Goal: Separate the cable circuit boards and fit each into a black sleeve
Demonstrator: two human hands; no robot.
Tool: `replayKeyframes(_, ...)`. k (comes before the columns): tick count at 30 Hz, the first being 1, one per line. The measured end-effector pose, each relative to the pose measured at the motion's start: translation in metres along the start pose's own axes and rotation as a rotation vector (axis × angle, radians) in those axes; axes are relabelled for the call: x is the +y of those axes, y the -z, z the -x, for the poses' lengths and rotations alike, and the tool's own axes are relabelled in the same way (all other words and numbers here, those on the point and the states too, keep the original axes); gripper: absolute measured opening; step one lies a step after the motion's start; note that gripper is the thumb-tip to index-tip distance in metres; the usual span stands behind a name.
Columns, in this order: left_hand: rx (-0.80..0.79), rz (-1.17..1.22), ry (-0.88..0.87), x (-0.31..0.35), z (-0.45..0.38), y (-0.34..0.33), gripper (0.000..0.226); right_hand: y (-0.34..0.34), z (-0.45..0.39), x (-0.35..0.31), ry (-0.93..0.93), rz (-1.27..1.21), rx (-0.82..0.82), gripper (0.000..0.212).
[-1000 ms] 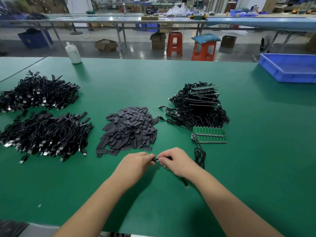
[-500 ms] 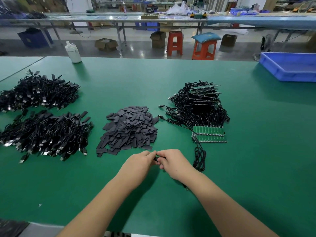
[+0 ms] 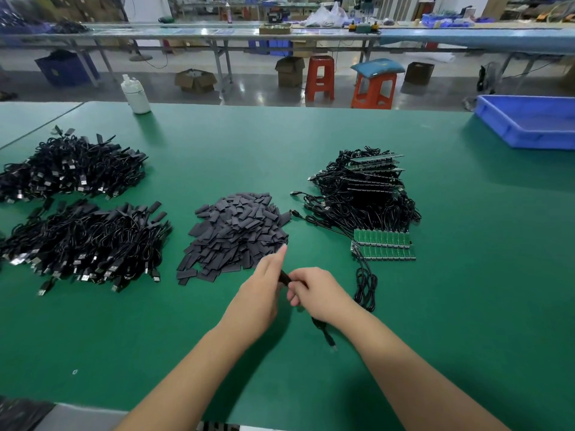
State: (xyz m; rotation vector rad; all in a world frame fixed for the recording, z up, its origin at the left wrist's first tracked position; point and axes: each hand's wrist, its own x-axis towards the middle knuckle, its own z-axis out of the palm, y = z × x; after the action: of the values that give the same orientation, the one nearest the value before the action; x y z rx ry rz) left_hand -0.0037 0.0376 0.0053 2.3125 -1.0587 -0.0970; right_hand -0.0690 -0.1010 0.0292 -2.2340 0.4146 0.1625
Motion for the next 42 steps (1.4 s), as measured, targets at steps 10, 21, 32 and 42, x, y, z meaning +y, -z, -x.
replayKeyframes(10, 0.134, 0.421, 0.160, -0.005, -0.005, 0.006, 0.039, 0.009, 0.002, 0.000, 0.116, -0.204, -0.024, 0.021)
replayKeyframes(21, -0.170, 1.091, 0.467, 0.006, 0.004, -0.002, 0.028, 0.007, -0.005, -0.001, -0.002, -1.017, -0.012, 0.027)
replayKeyframes(32, -0.201, 1.002, 0.404, 0.002, 0.013, 0.004, 0.017, 0.007, -0.009, 0.004, -0.019, -1.075, 0.027, 0.026)
replayKeyframes(42, 0.303, 0.289, 0.617, -0.098, -0.011, 0.072, 0.011, 0.029, -0.009, 0.060, -0.181, 0.446, 0.508, 0.032)
